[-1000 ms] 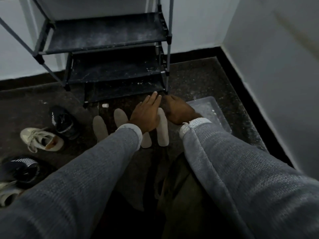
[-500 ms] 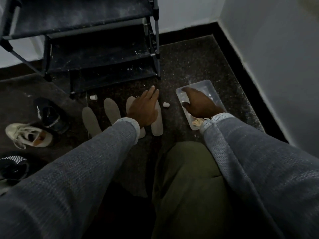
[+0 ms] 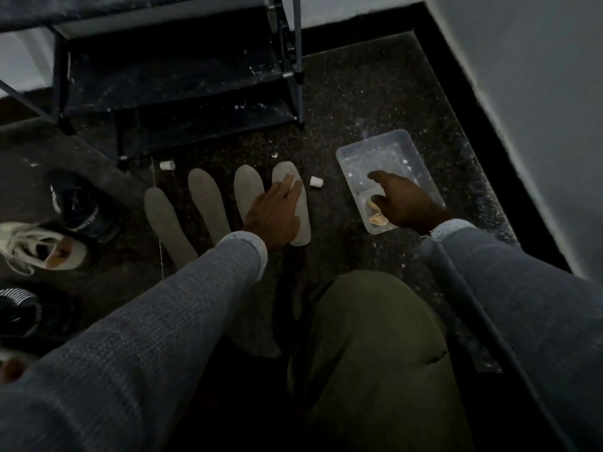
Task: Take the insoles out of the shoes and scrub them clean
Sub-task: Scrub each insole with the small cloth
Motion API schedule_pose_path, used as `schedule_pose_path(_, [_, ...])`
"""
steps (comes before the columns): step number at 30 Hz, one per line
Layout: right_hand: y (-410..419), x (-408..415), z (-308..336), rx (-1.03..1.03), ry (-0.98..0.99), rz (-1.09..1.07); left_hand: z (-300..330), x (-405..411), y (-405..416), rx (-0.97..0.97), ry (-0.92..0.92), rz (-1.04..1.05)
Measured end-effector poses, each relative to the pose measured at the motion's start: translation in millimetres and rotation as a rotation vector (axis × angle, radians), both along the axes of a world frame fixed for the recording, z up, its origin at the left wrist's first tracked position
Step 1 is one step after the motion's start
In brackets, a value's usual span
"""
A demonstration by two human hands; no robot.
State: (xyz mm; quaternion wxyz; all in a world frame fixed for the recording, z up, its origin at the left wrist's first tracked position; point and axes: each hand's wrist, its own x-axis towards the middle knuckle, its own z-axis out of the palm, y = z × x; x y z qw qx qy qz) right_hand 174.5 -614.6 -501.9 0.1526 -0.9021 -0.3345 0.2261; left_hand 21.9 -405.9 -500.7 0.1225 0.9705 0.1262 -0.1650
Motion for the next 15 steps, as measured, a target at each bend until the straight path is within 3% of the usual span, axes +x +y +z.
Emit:
schedule_pose_path(10, [-15,-5,-55,-0.185,0.161,-0.025,-44,22,-21,-0.053,0.001,-0.050])
schedule_pose_path(15, [-24,-6,-81,-0.355,0.157,0.067,-69,27,-20,-0.051,0.054,-0.057])
